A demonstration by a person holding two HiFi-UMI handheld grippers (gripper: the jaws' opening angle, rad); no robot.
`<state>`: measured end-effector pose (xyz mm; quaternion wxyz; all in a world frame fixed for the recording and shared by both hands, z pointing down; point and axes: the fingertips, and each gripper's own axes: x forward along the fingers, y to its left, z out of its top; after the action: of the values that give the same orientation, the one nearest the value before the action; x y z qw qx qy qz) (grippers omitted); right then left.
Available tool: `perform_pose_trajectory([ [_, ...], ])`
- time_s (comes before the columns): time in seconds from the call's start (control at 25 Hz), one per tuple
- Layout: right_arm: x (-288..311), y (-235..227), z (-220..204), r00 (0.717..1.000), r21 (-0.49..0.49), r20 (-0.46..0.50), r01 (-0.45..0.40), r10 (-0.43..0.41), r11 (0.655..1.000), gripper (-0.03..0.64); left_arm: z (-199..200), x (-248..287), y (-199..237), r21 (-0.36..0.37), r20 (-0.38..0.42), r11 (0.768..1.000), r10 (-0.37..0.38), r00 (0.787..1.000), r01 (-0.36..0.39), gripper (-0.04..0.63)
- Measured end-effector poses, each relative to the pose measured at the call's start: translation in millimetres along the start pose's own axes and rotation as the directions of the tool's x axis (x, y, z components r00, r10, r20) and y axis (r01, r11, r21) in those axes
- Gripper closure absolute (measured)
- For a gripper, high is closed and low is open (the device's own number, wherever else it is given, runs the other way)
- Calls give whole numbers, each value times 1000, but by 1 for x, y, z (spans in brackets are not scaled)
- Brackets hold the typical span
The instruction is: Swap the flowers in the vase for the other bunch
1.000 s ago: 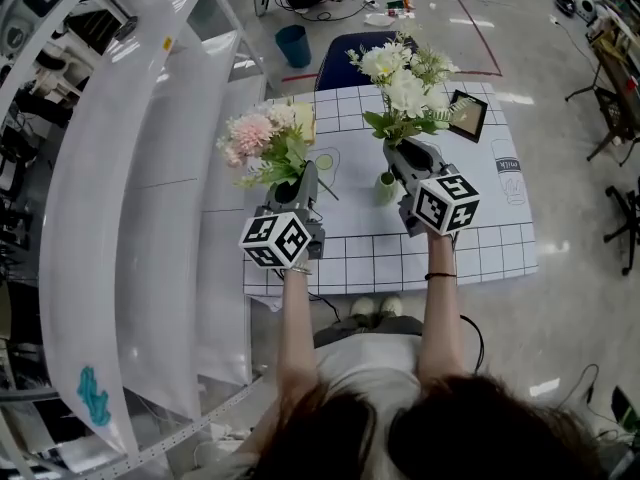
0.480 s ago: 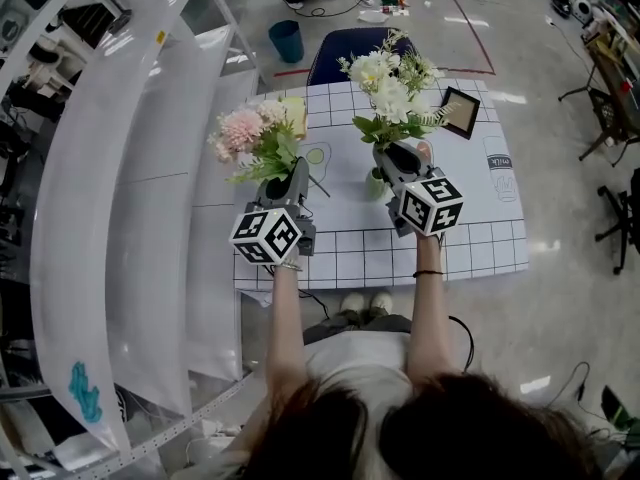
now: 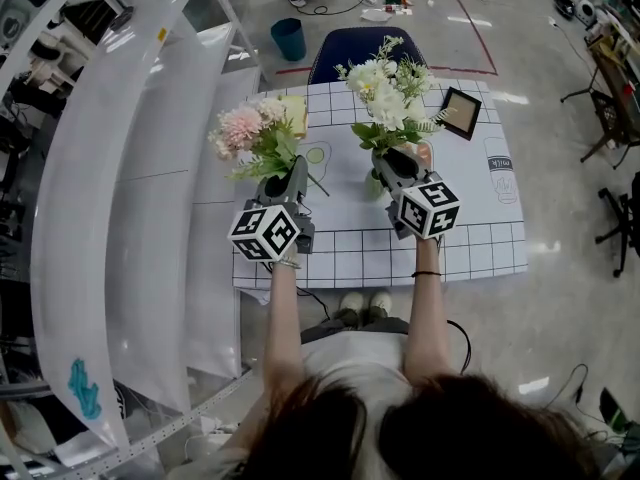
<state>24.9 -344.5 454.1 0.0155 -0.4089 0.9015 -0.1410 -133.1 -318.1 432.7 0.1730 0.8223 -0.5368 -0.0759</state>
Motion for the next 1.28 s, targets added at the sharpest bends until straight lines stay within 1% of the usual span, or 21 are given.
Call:
perform_pose_trajectory([
  [0.52, -3, 3, -12, 999, -20, -25, -20, 19, 1000, 566, -5, -7, 0, -15, 2, 1000, 20, 1000, -20, 532],
  [0.72, -2, 6, -22, 998, -53, -65, -18, 14, 998, 566, -7, -10, 0, -22, 2, 1000, 21, 1000, -21, 532],
  [1.12, -4, 9, -32, 994, -78, -111, -19, 10, 997, 566, -9, -12, -2, -31, -1, 999, 19, 1000, -19, 532],
  [1.28, -6, 9, -36, 991, -88, -133, -7, -5, 996, 566, -12, -12, -4, -34, -7, 999, 13, 1000, -13, 532],
])
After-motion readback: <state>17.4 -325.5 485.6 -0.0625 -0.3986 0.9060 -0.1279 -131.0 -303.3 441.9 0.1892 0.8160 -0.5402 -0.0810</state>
